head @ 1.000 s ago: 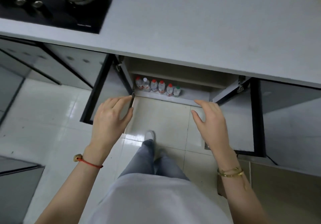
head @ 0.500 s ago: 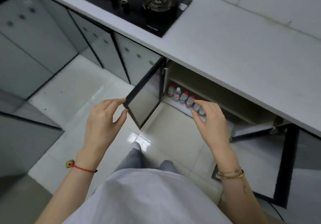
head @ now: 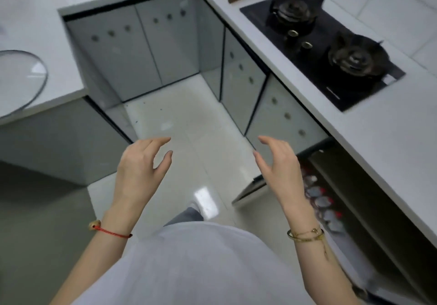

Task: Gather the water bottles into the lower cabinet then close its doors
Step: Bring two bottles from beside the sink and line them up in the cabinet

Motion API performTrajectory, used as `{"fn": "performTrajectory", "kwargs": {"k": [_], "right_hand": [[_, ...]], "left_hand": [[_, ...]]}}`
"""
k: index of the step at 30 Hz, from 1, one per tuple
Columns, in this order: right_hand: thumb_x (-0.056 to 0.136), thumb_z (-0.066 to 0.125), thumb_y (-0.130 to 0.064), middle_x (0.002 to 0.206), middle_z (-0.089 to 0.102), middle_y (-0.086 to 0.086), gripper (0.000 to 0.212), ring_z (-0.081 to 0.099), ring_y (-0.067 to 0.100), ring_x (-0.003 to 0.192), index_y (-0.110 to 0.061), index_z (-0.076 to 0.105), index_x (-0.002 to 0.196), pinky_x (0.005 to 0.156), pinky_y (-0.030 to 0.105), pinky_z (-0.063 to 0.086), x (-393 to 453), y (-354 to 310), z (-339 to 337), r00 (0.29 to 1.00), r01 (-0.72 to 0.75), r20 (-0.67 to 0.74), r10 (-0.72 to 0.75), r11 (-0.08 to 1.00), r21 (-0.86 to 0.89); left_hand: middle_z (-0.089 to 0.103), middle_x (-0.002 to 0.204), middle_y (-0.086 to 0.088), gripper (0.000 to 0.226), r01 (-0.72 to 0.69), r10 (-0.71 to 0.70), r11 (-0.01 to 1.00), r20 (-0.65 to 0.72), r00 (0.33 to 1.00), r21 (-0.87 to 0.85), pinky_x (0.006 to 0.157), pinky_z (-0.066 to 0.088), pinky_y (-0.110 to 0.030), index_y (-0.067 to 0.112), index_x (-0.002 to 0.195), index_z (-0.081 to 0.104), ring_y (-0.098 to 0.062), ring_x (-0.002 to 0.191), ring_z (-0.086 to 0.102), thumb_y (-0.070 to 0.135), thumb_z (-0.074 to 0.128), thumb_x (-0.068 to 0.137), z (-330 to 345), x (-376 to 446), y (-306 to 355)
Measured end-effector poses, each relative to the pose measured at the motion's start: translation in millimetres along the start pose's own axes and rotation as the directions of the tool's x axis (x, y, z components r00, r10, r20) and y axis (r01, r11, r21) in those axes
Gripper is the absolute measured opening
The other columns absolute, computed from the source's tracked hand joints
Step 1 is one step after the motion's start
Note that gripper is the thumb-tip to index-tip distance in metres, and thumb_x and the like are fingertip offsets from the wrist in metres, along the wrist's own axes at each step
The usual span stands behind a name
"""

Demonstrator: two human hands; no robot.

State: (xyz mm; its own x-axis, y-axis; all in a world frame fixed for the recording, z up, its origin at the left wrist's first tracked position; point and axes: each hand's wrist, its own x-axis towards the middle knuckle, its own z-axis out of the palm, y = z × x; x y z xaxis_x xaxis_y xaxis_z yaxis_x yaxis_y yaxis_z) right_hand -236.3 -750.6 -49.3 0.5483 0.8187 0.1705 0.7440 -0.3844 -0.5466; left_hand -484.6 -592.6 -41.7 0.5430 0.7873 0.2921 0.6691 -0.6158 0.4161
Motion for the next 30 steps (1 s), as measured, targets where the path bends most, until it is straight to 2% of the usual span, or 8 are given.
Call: {"fn": "performTrajectory", "kwargs": {"k": [6,9,14,18,23,26,30], "right_hand": [[0.092,0.064,-0.023,0.113,0.066,-0.001,0.031,0.056,0.016,0.107,-0.014,0.061,0.121,0.09,0.014,0.035,86,-62,58,0.995,0.097,0.027,-0.098,0.994,0.047],[0.092,0.063,-0.024,0.115,0.066,-0.003,0.031,0.055,0.014,0.11,-0.015,0.06,0.123,0.094,0.017,0.037,122,-82,79,0.988,0.137,0.069,-0.14,0.989,0.054],[0.092,0.063,-0.025,0.115,0.065,-0.003,0.032,0.054,0.014,0.111,-0.016,0.06,0.123,0.091,0.011,0.032,193,-99,111,0.972,0.176,0.15,-0.182,0.983,0.054],[0.092,0.064,-0.026,0.115,0.065,-0.004,0.032,0.054,0.012,0.112,-0.017,0.06,0.122,0.089,0.008,0.03,270,-109,136,0.956,0.22,0.186,-0.226,0.974,0.053],[0.092,0.063,-0.026,0.113,0.065,-0.004,0.033,0.053,0.011,0.109,-0.017,0.06,0.123,0.089,0.015,0.036,381,-118,159,0.933,0.287,0.207,-0.296,0.955,0.07],[0.092,0.063,-0.026,0.115,0.065,-0.005,0.033,0.053,0.011,0.113,-0.017,0.06,0.123,0.09,0.015,0.035,457,-129,169,0.906,0.344,0.236,-0.352,0.936,0.075],[0.092,0.063,-0.025,0.117,0.065,-0.003,0.033,0.055,0.013,0.114,-0.016,0.059,0.123,0.093,0.018,0.038,549,-149,187,0.853,0.444,0.261,-0.453,0.891,0.095]], "left_hand": [[0.071,0.102,-0.003,0.027,0.086,-0.083,0.995,-0.042,0.996,0.06,0.09,0.048,-0.036,0.014,0.115,0.068,-0.023,0.099,0.064,0.022,0.064,0.09,-32,50,-71],[0.072,0.107,-0.003,0.026,0.132,-0.126,0.988,-0.077,0.989,0.078,0.09,0.046,-0.033,0.013,0.115,0.069,-0.022,0.102,0.065,0.016,0.07,0.088,-41,72,-95],[0.072,0.109,-0.004,0.029,0.234,-0.225,0.968,-0.097,0.969,0.088,0.091,0.05,-0.039,0.012,0.116,0.069,-0.024,0.105,0.066,0.018,0.07,0.088,-39,117,-130],[0.072,0.112,-0.002,0.03,0.343,-0.335,0.937,-0.115,0.935,0.065,0.094,0.049,-0.04,0.014,0.119,0.068,-0.022,0.108,0.065,0.019,0.068,0.089,-27,171,-154],[0.072,0.11,-0.003,0.031,0.421,-0.408,0.906,-0.192,0.893,0.033,0.091,0.053,-0.044,0.013,0.119,0.068,-0.024,0.104,0.065,0.017,0.07,0.088,-15,257,-174],[0.072,0.108,-0.004,0.031,0.461,-0.44,0.887,-0.245,0.864,0.037,0.088,0.052,-0.043,0.013,0.117,0.068,-0.026,0.1,0.065,0.017,0.072,0.087,-8,316,-188],[0.072,0.11,-0.006,0.03,0.528,-0.495,0.849,-0.321,0.808,0.02,0.091,0.052,-0.046,0.011,0.118,0.069,-0.028,0.104,0.066,0.016,0.072,0.088,-2,379,-203]]}}
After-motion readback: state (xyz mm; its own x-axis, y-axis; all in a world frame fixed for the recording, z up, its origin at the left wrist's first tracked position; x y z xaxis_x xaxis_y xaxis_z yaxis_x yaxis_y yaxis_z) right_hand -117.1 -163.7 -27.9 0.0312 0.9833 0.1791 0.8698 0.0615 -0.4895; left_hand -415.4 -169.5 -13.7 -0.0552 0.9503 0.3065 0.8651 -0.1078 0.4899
